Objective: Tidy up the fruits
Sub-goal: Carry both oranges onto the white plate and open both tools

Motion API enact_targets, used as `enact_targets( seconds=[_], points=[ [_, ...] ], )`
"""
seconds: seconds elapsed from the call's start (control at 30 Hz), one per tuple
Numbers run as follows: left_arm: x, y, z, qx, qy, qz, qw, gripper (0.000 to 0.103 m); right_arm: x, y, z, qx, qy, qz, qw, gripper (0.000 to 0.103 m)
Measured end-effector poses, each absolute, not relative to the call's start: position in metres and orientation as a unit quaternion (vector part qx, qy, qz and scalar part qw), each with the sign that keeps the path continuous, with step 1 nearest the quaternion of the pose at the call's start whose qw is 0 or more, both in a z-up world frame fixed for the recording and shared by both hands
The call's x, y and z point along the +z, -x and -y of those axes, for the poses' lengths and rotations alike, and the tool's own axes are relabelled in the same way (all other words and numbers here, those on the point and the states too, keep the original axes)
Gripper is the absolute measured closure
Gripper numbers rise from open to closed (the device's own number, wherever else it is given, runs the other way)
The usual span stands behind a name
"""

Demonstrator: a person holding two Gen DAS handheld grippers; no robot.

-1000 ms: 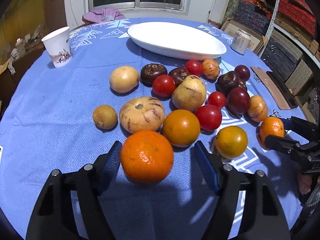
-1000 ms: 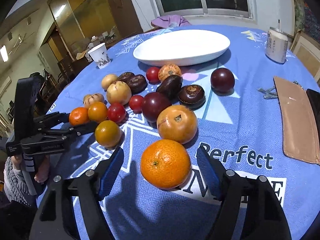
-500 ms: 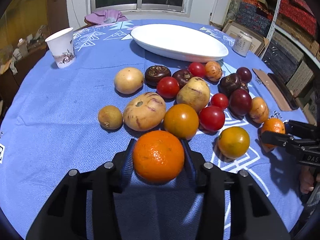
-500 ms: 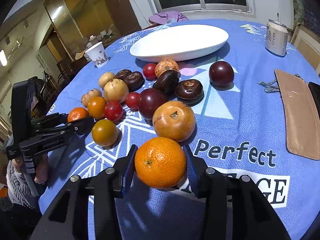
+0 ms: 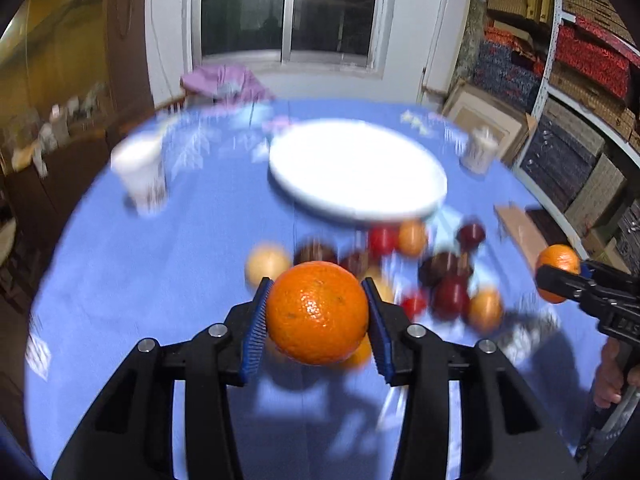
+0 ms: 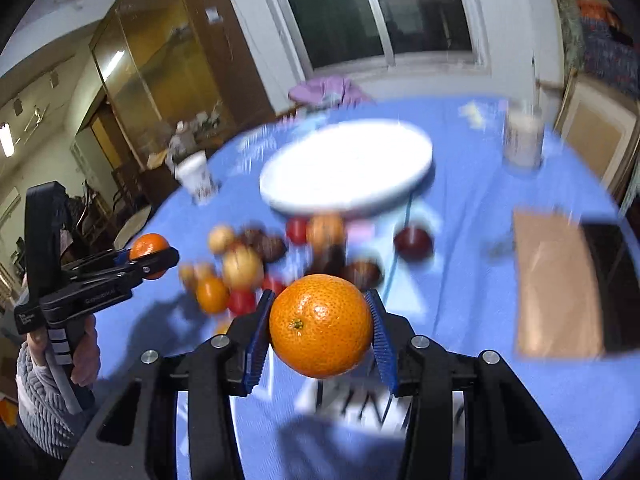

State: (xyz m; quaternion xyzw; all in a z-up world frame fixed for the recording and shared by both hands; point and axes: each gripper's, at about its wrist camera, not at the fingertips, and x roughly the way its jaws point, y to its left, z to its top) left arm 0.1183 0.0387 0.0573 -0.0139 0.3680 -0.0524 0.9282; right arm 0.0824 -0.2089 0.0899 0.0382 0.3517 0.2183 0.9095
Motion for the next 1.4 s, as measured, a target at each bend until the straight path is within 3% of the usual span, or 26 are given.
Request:
enact_targets(
  seconds=[0.2,0.43,0.67,0.83,1.0,1.13,1.4],
  points=[
    [0.089,-0.199,-0.021,-0.044,0.019,-0.357,0.933,0.059,0.125,-0.165,0.187,0.187,-0.045,-0.338,0.921,0.057],
    [0.032,-0.285,-0.021,-0.02,0.046,-0.431,0.901,0.059,0.055,-0.268,0.173,0.138,-0.056,-0.419,0.896,0.057],
    [0.002,-0.306,-0.015,-0.023,0.032,-0.448,0.893,0.057,0.024,-0.283,0.17,0.121,-0.026,-0.445,0.887,0.056],
    [0.01,-0.303,-0.016,-0.021,0.027,-0.431,0.902,0.036,0.028,-0.28,0.164,0.115,-0.003,-0.432,0.894,0.053],
    [0.02,-0.301,-0.023,-0.022,0.035,-0.424,0.905,0.035,0.036,-0.272,0.161,0.117,0.005,-0.419,0.9,0.053],
    [0.035,-0.294,-0.037,-0.01,0.055,-0.41,0.91,0.026,0.053,-0.259,0.164,0.134,-0.012,-0.401,0.906,0.052],
    [0.074,-0.231,-0.06,0.013,0.074,-0.356,0.932,0.01,0.102,-0.198,0.185,0.178,-0.058,-0.338,0.922,0.029]
  ],
)
